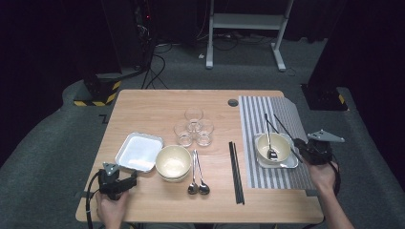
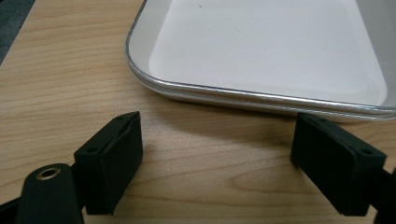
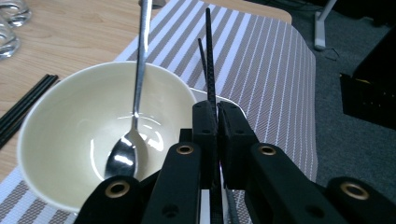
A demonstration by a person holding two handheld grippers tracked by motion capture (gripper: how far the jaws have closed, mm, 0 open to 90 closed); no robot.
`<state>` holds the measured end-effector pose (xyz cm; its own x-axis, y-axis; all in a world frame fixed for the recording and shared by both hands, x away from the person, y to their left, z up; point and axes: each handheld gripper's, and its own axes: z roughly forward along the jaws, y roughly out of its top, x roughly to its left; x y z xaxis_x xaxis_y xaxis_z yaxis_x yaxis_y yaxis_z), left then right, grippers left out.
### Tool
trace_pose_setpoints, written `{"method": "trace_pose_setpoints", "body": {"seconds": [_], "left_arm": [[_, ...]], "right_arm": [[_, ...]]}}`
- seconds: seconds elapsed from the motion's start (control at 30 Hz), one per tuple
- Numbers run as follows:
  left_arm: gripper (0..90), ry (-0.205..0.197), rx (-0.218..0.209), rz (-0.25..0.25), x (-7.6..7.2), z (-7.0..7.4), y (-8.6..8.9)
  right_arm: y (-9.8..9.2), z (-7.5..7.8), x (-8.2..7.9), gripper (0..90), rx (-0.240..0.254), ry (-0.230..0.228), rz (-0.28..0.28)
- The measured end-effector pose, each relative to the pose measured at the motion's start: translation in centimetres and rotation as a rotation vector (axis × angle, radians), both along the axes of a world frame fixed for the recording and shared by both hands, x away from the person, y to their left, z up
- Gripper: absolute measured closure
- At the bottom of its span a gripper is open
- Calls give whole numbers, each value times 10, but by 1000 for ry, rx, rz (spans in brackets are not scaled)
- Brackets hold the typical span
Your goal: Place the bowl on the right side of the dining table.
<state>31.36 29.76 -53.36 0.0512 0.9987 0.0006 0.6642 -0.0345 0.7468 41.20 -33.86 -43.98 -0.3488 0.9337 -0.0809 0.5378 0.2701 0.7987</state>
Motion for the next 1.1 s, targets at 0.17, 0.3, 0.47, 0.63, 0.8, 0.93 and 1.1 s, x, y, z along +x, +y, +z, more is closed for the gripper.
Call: {"method": "trace_pose_setpoints", "body": {"seconds": [0.17,0.3,0.47,0.63,0.8,0.93,1.1], "left_arm": [[169,0,0,0,0,0,0],[169,0,0,0,0,0,0],[169,0,0,0,0,0,0],[169,0,0,0,0,0,0],[169,0,0,0,0,0,0],[169,0,0,0,0,0,0],[169,0,0,0,0,0,0]], "right_arm": [[-5,-3,11,860,0,20,7],[-7,-6,19,860,-6,45,13],[-7,-11,26,860,-5,62,22],[-6,-15,33,859,-8,80,25],[-7,-16,39,859,-1,85,27],[-6,-21,44,859,-8,100,29],[-8,-27,49,859,1,118,24]]}}
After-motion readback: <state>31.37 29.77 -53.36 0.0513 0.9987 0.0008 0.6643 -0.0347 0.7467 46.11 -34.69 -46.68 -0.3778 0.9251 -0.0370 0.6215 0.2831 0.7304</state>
